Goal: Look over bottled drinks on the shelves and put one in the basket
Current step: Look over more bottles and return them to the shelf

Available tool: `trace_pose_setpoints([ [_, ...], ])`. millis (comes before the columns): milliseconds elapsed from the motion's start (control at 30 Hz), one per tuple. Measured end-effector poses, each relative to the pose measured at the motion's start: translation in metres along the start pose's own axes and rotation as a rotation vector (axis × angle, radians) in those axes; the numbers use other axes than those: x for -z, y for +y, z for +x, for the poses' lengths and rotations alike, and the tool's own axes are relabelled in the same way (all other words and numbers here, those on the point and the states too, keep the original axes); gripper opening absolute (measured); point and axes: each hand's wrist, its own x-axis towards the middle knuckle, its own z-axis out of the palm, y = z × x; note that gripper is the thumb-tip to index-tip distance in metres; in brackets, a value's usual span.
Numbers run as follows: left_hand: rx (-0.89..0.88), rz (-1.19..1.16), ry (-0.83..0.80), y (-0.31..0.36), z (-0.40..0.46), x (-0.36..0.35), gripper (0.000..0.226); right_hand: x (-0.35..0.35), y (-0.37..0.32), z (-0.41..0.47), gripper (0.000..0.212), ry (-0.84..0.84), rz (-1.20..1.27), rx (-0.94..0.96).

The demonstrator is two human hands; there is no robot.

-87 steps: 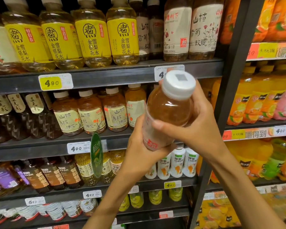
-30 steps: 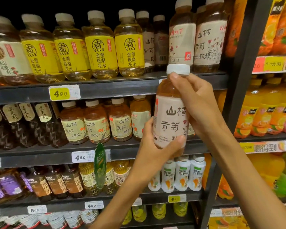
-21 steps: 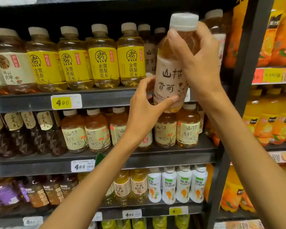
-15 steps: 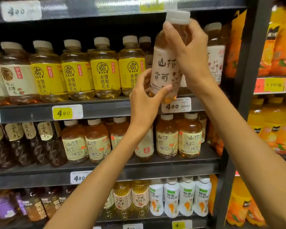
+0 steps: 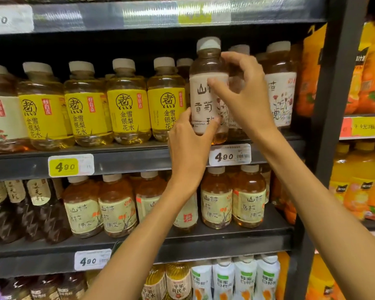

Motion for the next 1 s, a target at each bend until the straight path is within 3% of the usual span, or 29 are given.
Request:
trace_pose_setpoints([
  [133, -0.137, 0.268, 0.114, 0.001, -0.009, -0.010, 0.068, 0.005, 0.007, -0.001, 0.049, 0.023, -0.134, 0.057],
  [200, -0.217, 0.424, 0.172, 0.001, -0.010, -0.013, 0.070, 0.003, 0.009, 0.001, 0.051, 0.016, -0.188, 0.064],
  [333, -0.217, 0.528, 0.144, -0.006, -0.004, -0.017, 0.070, -0.003, 0.013, 0.007, 0.054, -0.014, -0.323, 0.077],
  [600, -0.240, 0.578, 0.133, -0.011, 0.003, -0.017, 0.070, -0.004, 0.020, 0.010, 0.054, 0.010, -0.307, 0.056],
  [733, -0.253, 0.545, 0.145, -0.009, 0.001, -0.016, 0.066, 0.009, 0.030, 0.016, 0.051, 0.221, -0.394, -0.013],
  [900, -0.249, 0.477, 0.109, -0.005, -0.003, -0.017, 0.062, 0.010, 0.039, 0.017, 0.050, 0.154, -0.705, 0.026],
  [1000, -0.288, 0.418, 0.055, -0.001, -0.005, -0.019, 0.050, 0.009, 0.040, 0.016, 0.050, 0.166, -0.696, 0.045],
])
